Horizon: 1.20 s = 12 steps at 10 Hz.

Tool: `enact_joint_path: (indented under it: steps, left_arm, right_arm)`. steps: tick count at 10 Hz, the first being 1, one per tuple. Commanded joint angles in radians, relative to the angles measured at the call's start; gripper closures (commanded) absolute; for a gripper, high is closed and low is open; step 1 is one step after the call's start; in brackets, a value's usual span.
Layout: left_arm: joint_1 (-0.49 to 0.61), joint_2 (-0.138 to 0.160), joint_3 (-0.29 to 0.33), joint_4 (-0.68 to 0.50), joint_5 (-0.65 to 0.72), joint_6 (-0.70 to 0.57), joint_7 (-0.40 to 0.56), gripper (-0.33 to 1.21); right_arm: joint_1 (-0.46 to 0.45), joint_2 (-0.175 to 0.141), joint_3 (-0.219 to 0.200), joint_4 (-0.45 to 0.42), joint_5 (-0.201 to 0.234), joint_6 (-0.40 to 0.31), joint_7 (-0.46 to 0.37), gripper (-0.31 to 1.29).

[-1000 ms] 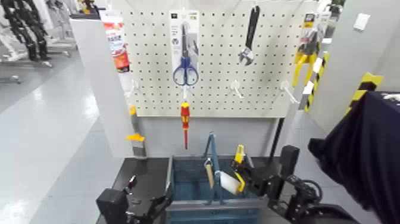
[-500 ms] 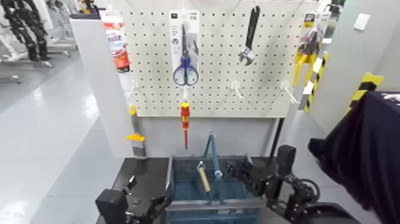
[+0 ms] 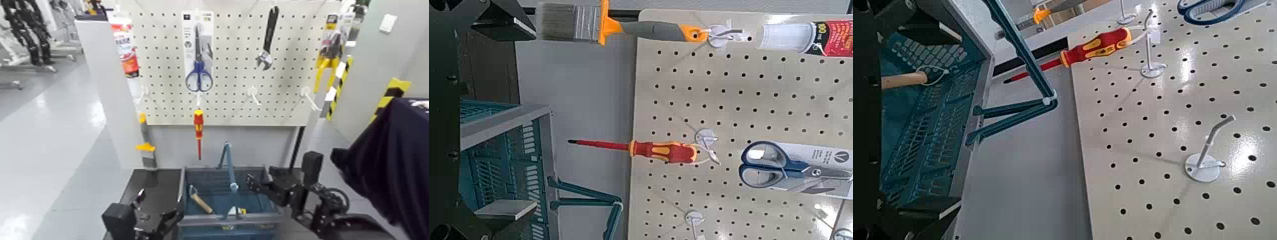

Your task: Put the yellow roller into the crate.

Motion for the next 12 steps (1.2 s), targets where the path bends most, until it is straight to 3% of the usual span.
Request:
enact_joint_path:
  steps: [1,4,7,12]
  left_arm:
    - [0.0,0.0,0.0,-0.001,0.0,0.002,0.0,0.11]
    - [0.002,0.0,0.0,-0.001,0.0,0.003,0.0,0.11]
    - [0.0,0.0,0.0,-0.001,0.002,0.003,0.0,0.11]
    - [-0.002,0.003,-0.002,-0.001,0.003,0.003,-0.002,0.11]
  right_arm:
    - [0.036,0.003,-0.015,-0.064,0.03,-0.027,-0.033,0.05]
    - [0.144,0.009,-0.035,-0.211,0.062,-0.079,-0.182,0.05]
    - [0.248,0.024,-0.047,-0.31,0.13,-0.157,-0.298,0.05]
    - [0.372,0.05,-0.056,-0.343,0.142,-0.269,-0.38,0.07]
